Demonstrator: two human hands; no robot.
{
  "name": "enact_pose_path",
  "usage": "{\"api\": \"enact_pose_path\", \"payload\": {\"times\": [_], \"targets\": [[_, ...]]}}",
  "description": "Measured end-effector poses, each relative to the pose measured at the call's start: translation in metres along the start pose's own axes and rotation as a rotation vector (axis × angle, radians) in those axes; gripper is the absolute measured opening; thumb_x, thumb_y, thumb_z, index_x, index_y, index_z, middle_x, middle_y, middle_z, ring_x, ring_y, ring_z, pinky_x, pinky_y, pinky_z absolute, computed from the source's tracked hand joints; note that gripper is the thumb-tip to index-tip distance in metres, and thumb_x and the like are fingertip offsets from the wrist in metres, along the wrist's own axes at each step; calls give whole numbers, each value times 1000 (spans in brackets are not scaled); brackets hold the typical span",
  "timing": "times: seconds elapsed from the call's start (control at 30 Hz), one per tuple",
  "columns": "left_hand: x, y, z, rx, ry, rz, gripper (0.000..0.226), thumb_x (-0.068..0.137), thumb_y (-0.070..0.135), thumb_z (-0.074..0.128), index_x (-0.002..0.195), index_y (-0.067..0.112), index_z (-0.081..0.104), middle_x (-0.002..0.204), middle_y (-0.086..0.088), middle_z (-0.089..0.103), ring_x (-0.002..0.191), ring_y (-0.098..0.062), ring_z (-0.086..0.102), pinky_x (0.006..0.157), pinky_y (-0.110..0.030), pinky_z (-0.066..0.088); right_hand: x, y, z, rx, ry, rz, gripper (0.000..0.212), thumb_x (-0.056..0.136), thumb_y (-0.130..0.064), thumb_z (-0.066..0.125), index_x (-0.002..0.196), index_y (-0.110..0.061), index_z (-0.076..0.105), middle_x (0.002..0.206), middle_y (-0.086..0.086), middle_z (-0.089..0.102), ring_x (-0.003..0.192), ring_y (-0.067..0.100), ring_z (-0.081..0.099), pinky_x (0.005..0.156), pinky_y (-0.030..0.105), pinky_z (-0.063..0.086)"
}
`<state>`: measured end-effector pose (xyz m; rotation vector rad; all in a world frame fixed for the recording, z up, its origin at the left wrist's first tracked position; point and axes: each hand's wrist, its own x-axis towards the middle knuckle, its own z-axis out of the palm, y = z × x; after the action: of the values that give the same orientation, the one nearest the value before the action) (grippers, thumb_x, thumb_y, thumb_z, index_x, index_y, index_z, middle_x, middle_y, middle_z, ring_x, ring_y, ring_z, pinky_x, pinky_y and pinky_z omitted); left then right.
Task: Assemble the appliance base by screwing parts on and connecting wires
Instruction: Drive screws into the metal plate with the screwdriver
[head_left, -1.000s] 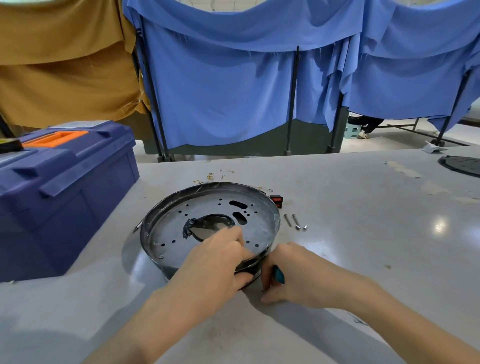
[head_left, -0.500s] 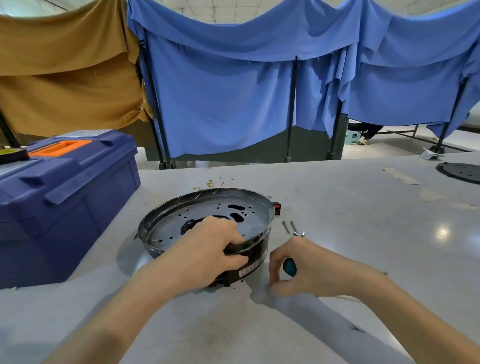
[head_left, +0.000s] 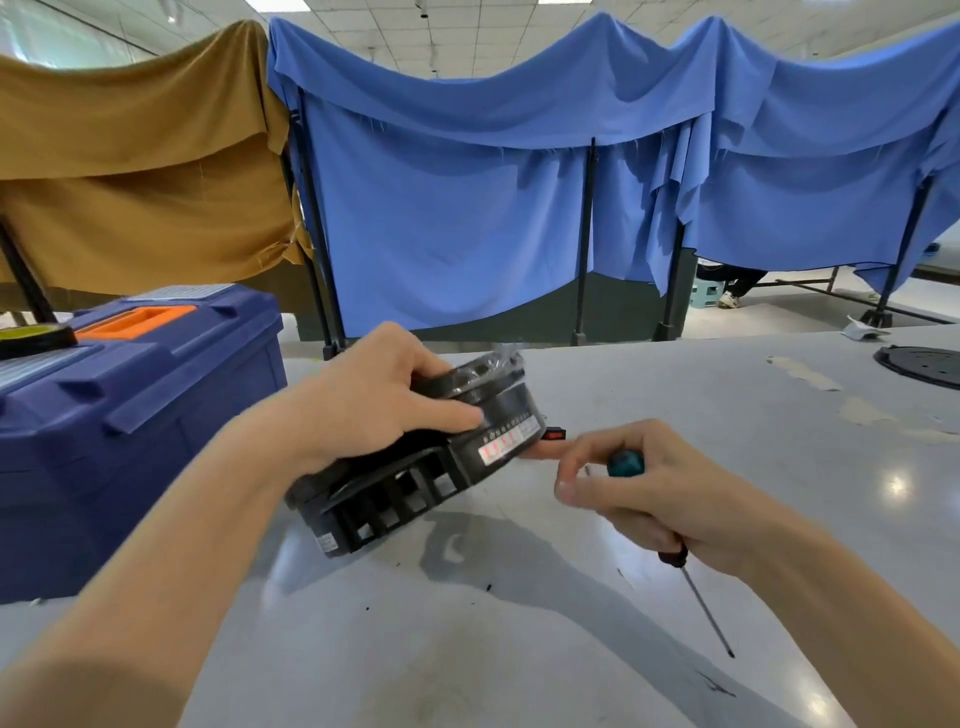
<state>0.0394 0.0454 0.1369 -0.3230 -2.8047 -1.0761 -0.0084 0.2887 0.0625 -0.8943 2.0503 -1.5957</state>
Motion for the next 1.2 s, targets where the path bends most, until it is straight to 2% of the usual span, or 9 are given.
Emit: {"api": "enact_pose_path", "payload": {"times": [0.2, 0.33, 0.43, 0.57, 0.67, 0.77, 0.93, 1.03, 1.2], "targets": [[5, 3, -33, -442, -7, -100, 29, 70, 22, 76, 91, 3, 77, 91, -22, 74, 76, -31, 73, 67, -33, 62, -4, -31, -5, 149, 86, -165, 15, 84, -10, 68, 81, 3, 61, 66, -7, 71, 26, 5, 28, 34, 14, 24], [6, -1, -41, -636, -15, -109, 24, 73, 18, 72, 87, -1, 77, 85, -19, 74, 65, -21, 72, 57, -24, 58, -6, -51, -6, 148, 129, -261, 18, 80, -11, 73, 78, 3, 61, 59, 40, 54, 31, 0, 48, 35, 13, 30], [7, -6, -40, -739, -23, -137, 22, 72, 19, 70, 82, 1, 76, 80, -15, 74, 62, -18, 71, 55, -22, 56, -3, -58, -6, 121, 127, -306, 16, 80, -11, 74, 77, 0, 63, 34, 7, 40, 73, 11, 73, 58, 22, 39], [9, -15, -35, -889, -21, -225, 18, 72, 20, 68, 76, 7, 79, 77, -9, 75, 63, -17, 71, 58, -25, 58, 0, -67, -3, 145, 113, -324, 17, 82, -12, 72, 78, 1, 63, 30, 0, 33, 111, 33, 66, 68, 24, 45], [8, -25, -28, -997, -29, -287, 16, 70, 23, 70, 75, 13, 80, 78, -5, 75, 68, -16, 73, 64, -27, 60, 3, -72, 0, 168, 98, -309, 18, 82, -11, 71, 79, 4, 62, 31, 0, 32, 119, 37, 61, 50, 13, 44], [5, -35, -18, -1098, -59, -332, 16, 74, 24, 68, 77, 13, 80, 80, -6, 76, 69, -18, 73, 65, -29, 61, 8, -74, 4, 157, 98, -267, 23, 79, -14, 73, 80, 7, 63, 32, 1, 31, 115, 65, 46, 42, 11, 38], [5, -44, -11, -1161, -32, -307, 17, 75, 22, 67, 78, 12, 80, 80, -7, 76, 68, -19, 73, 62, -29, 60, 11, -72, 1, 154, 99, -257, 20, 81, -12, 74, 80, 6, 63, 34, 3, 34, 78, 45, 60, 41, 10, 39], [6, -44, -12, -1138, -31, -287, 16, 75, 23, 68, 77, 13, 80, 81, -7, 76, 69, -19, 73, 65, -29, 60, 15, -70, 0, 127, 112, -245, 14, 82, -12, 74, 79, -1, 66, 34, 7, 41, 81, 71, 44, 36, 13, 32], [8, -40, -16, -1090, -50, -283, 16, 73, 24, 69, 74, 13, 80, 78, -7, 75, 67, -19, 73, 60, -29, 60, 14, -69, 0, 113, 132, -271, 17, 77, -17, 75, 75, -2, 65, 39, 13, 40, 46, 14, 61, 35, 12, 31]]}}
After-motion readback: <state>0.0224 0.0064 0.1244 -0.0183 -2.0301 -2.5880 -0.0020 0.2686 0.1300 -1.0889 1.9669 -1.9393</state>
